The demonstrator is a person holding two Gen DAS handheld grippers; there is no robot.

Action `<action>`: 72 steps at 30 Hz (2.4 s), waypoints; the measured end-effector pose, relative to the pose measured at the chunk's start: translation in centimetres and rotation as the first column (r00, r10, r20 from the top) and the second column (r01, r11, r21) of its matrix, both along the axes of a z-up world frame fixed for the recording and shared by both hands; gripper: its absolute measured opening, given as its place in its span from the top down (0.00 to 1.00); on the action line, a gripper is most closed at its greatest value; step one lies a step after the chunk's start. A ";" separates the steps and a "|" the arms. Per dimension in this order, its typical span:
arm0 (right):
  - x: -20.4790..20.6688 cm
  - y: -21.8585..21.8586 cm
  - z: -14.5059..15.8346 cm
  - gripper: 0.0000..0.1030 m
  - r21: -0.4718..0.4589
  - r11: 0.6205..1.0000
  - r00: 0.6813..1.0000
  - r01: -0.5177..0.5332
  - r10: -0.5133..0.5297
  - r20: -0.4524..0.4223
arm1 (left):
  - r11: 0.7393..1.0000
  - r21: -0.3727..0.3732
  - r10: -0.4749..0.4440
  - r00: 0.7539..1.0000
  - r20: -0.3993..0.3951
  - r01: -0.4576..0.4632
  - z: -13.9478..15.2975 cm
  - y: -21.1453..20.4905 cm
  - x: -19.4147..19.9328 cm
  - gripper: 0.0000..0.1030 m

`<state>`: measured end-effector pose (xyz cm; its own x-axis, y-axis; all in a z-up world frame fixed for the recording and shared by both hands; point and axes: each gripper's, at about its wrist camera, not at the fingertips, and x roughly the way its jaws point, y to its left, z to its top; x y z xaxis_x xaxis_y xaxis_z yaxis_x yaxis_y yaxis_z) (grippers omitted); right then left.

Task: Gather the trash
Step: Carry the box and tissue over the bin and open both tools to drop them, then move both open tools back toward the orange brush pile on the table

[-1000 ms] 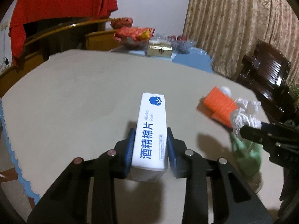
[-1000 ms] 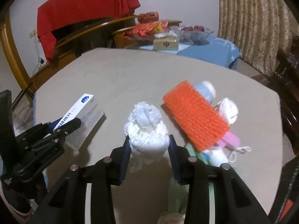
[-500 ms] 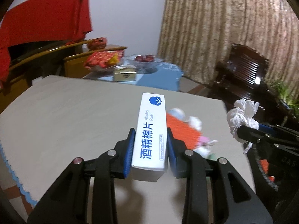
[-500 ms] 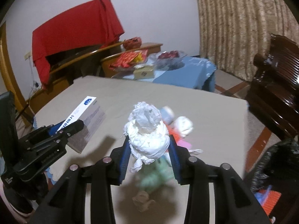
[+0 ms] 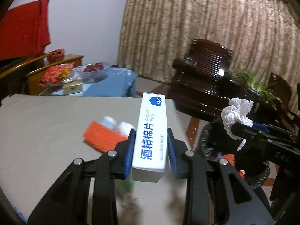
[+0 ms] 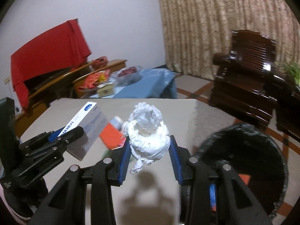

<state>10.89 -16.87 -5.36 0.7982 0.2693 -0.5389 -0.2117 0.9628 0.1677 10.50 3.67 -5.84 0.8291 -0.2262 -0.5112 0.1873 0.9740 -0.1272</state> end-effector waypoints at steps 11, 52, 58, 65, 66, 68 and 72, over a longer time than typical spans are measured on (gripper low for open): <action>-2.5 -7.6 -0.1 0.62 -0.005 0.986 0.986 0.166 -0.166 0.014 | 0.989 0.010 -0.150 0.989 0.017 0.150 -0.1 -7.5 -0.3 0.70; -3.9 -19.9 -5.5 0.06 -0.054 0.887 0.882 0.459 -0.463 -0.092 | 0.932 0.028 -0.360 0.932 -0.044 0.362 -4.3 -19.0 3.6 0.14; -3.0 -16.9 -5.0 0.06 -0.029 0.915 0.911 0.403 -0.404 -0.082 | 0.968 0.058 -0.244 0.969 -0.036 0.246 -3.8 -13.3 2.5 0.12; -1.5 -10.9 -5.3 0.06 -0.023 0.961 0.958 0.275 -0.276 -0.082 | 0.992 0.087 -0.093 0.995 -0.042 0.096 -3.6 -5.9 1.3 0.12; -1.1 -9.5 -5.5 0.06 -0.022 0.969 0.966 0.245 -0.246 -0.084 | 0.994 0.090 -0.064 0.997 -0.043 0.067 -3.7 -4.5 1.0 0.12; -0.8 -7.9 -5.6 0.06 -0.022 0.977 0.974 0.211 -0.212 -0.083 | 0.995 0.095 -0.022 0.999 -0.044 0.026 -3.8 -2.5 0.7 0.12; 0.0 -3.7 -5.8 0.06 -0.032 0.992 0.990 0.121 -0.123 -0.068 | 0.992 0.107 0.070 0.996 -0.062 -0.064 -4.5 1.6 -0.1 0.12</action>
